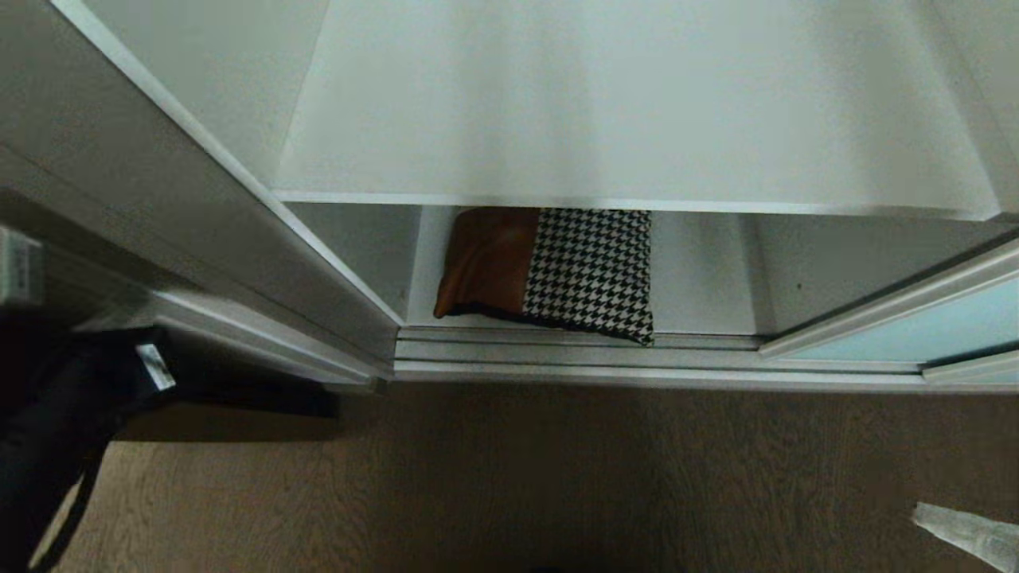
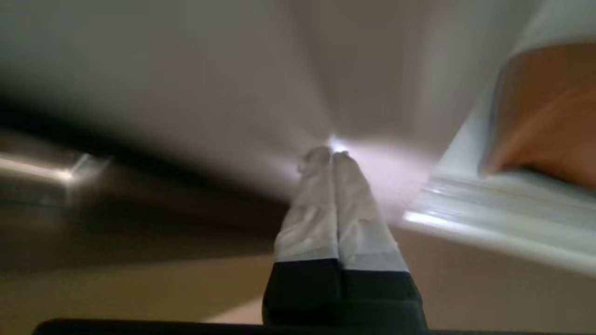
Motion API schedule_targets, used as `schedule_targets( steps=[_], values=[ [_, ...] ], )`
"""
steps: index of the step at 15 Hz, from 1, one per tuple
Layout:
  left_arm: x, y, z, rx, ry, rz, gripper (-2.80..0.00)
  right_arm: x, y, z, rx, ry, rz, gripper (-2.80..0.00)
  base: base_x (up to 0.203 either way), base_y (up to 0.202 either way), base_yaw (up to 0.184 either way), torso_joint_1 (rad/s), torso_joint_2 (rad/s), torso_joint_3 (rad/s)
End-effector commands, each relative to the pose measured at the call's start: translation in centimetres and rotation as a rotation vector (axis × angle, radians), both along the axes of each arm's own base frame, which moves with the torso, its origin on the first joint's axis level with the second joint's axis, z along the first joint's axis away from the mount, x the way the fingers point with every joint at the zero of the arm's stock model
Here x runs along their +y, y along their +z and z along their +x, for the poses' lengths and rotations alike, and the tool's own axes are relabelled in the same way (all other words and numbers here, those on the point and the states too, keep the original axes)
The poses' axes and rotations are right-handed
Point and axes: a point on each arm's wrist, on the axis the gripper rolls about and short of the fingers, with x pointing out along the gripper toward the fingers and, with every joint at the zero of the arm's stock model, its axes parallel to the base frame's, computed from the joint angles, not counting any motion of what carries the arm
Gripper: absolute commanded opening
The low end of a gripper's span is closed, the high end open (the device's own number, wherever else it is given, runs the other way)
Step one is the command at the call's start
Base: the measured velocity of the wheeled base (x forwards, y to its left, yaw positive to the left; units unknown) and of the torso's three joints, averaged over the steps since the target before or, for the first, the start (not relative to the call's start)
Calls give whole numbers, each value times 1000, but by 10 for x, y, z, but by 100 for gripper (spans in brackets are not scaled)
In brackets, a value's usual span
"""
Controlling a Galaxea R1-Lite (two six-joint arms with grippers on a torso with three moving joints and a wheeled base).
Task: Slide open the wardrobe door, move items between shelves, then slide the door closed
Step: Close the door
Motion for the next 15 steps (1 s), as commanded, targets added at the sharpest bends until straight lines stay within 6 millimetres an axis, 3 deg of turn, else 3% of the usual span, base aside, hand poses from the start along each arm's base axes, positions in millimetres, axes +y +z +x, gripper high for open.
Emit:
schedule_targets(
  steps=[1, 4, 8, 11, 15],
  values=[
    [21, 2, -37, -90, 98, -20, -280, 0, 6, -22, -102, -7, 21, -280, 0, 0, 0, 0, 0, 0],
    [28, -9, -64, -126, 126, -31, -280, 0, 0, -32, -91, 5, 27, -280, 0, 0, 0, 0, 0, 0],
    [19, -12, -60, -93, -11, -98, -280, 1, -11, -35, -49, 30, 34, -280, 0, 0, 0, 0, 0, 0],
    [23, -4, -79, -151, -4, -73, -280, 1, -19, -43, -61, 30, 34, -280, 0, 0, 0, 0, 0, 0],
    [30, -20, -107, -193, 39, -62, -280, 0, -29, -49, -24, 29, 32, -280, 0, 0, 0, 0, 0, 0]
  ],
)
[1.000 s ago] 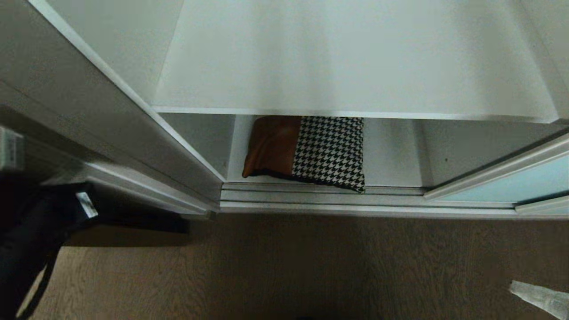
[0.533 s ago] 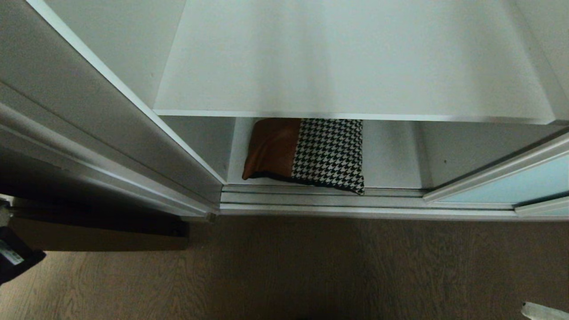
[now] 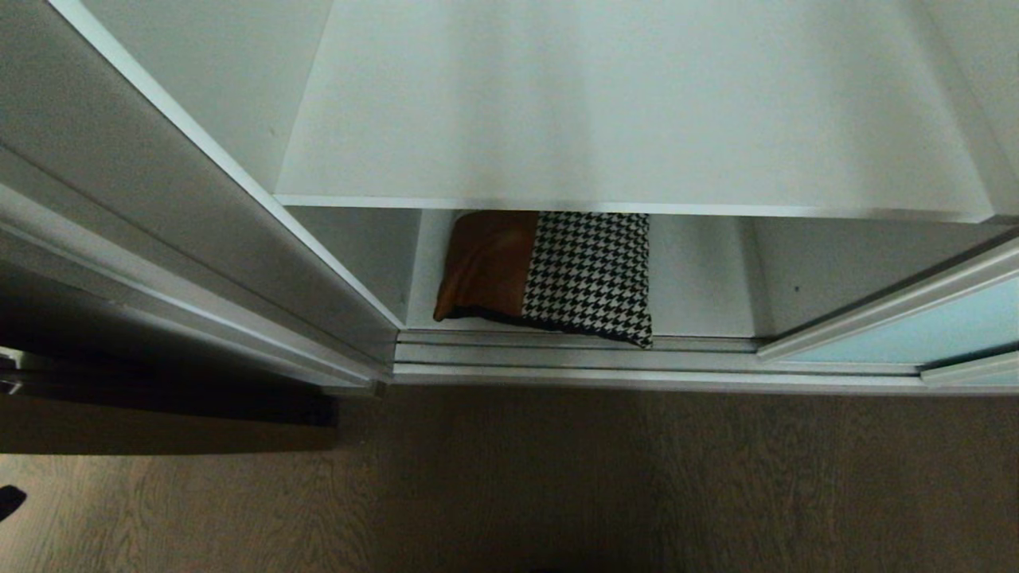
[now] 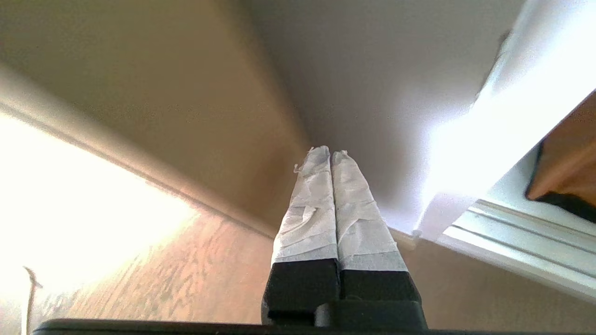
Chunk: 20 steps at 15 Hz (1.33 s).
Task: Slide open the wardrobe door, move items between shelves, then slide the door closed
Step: Close the door
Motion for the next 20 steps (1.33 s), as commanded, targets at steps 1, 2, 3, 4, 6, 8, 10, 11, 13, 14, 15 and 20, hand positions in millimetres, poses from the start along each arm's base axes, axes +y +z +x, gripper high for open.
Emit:
schedule_targets(
  steps=[1, 2, 3, 4, 6, 8, 10, 11, 13, 14, 15, 20],
  values=[
    [4, -7, -22, -65, 26, -3, -280, 0, -2, -4, -12, 3, 2, -280, 0, 0, 0, 0, 0, 0],
    [5, -14, -29, -67, 37, 8, -280, 0, -2, -4, -20, 4, 3, -280, 0, 0, 0, 0, 0, 0],
    [6, -20, -36, -70, 49, 22, -280, 0, 0, -6, -32, 4, 3, -280, 0, 0, 0, 0, 0, 0],
    [7, -26, -42, -71, 60, 31, -280, 0, 0, -9, -49, 5, 4, -280, 0, 0, 0, 0, 0, 0],
    [8, -39, -54, -76, 86, 42, -280, 0, -2, -17, -60, 7, 4, -280, 0, 0, 0, 0, 0, 0],
    [7, -51, -66, -79, 94, 53, -280, 0, -6, -24, -59, 6, 3, -280, 0, 0, 0, 0, 0, 0],
    [7, -64, -75, -58, 78, 42, -280, 0, -6, -26, -64, 11, 3, -280, 0, 0, 0, 0, 0, 0],
    [6, -69, -76, -63, 65, 1, -280, 0, -6, -26, -65, 18, 5, -280, 0, 0, 0, 0, 0, 0],
    [6, -81, -82, -35, 40, -21, -280, 0, -8, -29, -71, 29, 8, -280, 0, 0, 0, 0, 0, 0],
    [5, -92, -84, 37, 14, -18, -280, 0, -10, -31, -70, 29, 7, -280, 0, 0, 0, 0, 0, 0],
    [4, -98, -87, 50, -35, -12, -280, 0, -10, -32, -73, 29, 7, -280, 0, 0, 0, 0, 0, 0],
    [-5, -115, -88, 167, -441, 55, -280, 0, -15, -36, -79, 31, 6, -280, 0, 0, 0, 0, 0, 0]
  ],
)
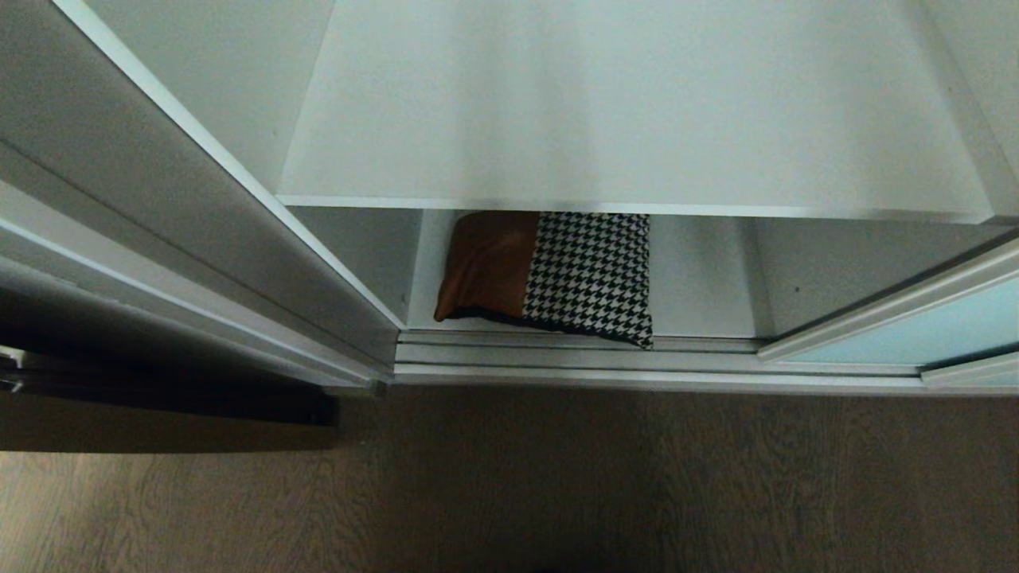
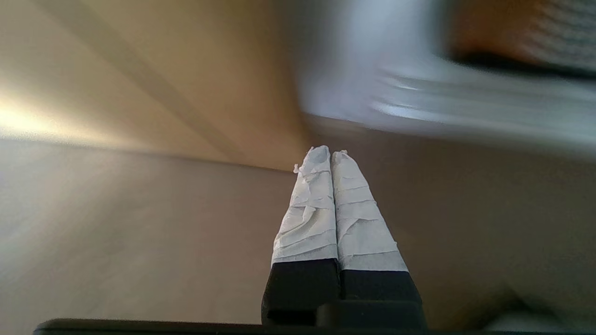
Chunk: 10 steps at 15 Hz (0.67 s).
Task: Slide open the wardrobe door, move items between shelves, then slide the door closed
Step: Close the door
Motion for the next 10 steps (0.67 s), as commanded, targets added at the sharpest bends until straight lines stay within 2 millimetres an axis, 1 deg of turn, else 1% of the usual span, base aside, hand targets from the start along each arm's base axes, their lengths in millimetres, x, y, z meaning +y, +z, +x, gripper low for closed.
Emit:
schedule_targets(
  steps=[1, 4, 10],
  values=[
    [-1, -8, -2, 55, -55, 22, -280, 0, -2, -4, -9, 7, 3, -280, 0, 0, 0, 0, 0, 0],
    [-1, -8, -2, 42, -57, 13, -280, 0, -7, -11, -15, 11, 4, -280, 0, 0, 0, 0, 0, 0],
    [-1, -8, -1, 40, -57, 12, -280, 0, -12, -16, -20, 9, 5, -280, 0, 0, 0, 0, 0, 0]
  ],
)
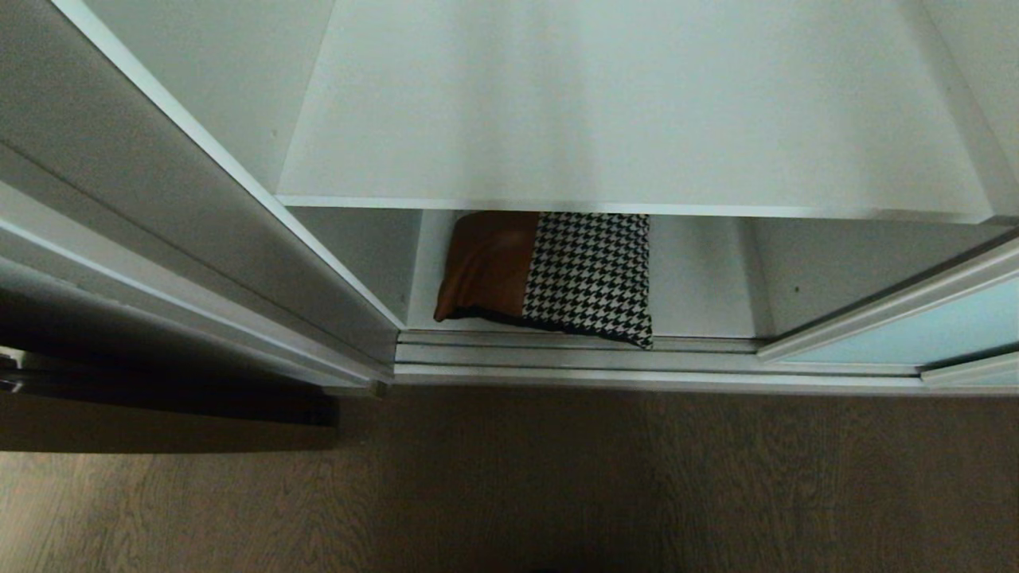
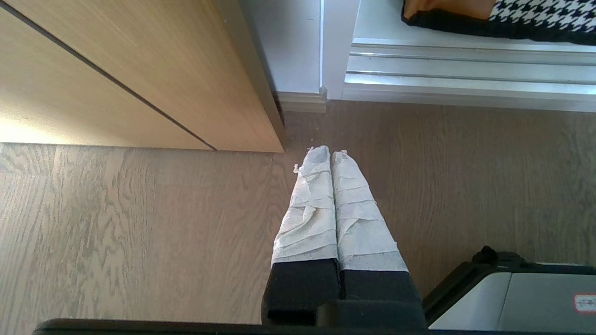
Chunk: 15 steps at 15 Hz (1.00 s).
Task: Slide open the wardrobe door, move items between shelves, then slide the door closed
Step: Close the door
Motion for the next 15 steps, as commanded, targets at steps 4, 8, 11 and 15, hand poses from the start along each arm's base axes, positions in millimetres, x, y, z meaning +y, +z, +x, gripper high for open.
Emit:
schedule_targets(
  steps=[4, 8, 11, 15],
  values=[
    [0, -1, 0, 6, 0, 1, -280, 0, 1, -4, -13, -2, 1, -280, 0, 0, 0, 0, 0, 0],
    [0, -1, 0, 6, 0, 1, -280, -1, 2, -8, -63, -66, -16, -280, 0, 0, 0, 0, 0, 0],
    [0, -1, 0, 6, 0, 0, -280, -4, 6, -6, -110, -170, -109, -280, 0, 0, 0, 0, 0, 0],
    [0, -1, 0, 6, 0, 1, -280, -7, -6, -6, -179, -313, -199, -280, 0, 0, 0, 0, 0, 0]
  ],
)
